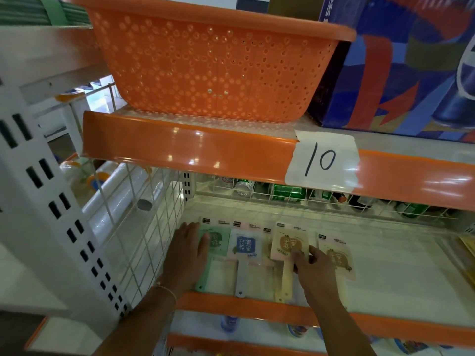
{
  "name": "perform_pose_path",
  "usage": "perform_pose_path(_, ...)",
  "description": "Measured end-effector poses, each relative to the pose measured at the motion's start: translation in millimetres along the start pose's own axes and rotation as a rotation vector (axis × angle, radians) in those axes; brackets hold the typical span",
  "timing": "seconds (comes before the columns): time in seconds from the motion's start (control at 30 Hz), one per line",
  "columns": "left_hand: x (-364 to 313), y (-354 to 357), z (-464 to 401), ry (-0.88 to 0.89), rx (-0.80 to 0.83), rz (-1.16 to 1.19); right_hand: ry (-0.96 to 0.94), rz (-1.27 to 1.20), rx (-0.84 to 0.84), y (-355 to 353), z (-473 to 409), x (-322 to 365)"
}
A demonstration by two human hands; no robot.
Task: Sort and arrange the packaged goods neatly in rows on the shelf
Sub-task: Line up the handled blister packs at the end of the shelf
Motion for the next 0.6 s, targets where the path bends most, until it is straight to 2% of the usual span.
perform_pose_path(0.1, 20.4, 2.6, 3.4, -0.057, 0.029, -0.007, -0.037, 0.204, -0.039, 5.8, -5.3, -1.2)
perform_pose_path(0.3, 21.4, 6.5, 7.1, -0.048, 0.051, 0.0, -0.179, 0.469, -0.096, 14.4, -10.3, -2.2)
perform_pose_path(0.47, 18.3, 10.9, 7.8, 0.029, 0.039, -0.08, -0.208, 0.547, -0.199, 13.4, -3.3, -10.5)
perform_pose_path(0.6, 17.0, 12.1, 7.9, 0.038, 0.045, -0.065, -0.193, 0.606, -0.163, 17.1, -3.6, -12.0)
Point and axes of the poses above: each hand's wrist, its own z-axis away from the middle knuckle, its own y-axis out of the palm, x = y × z, the point moved 9 cm from there along -z, towards the middle knuckle, and after that the axes turned 10 degrees about z, right-handed, at the moved point
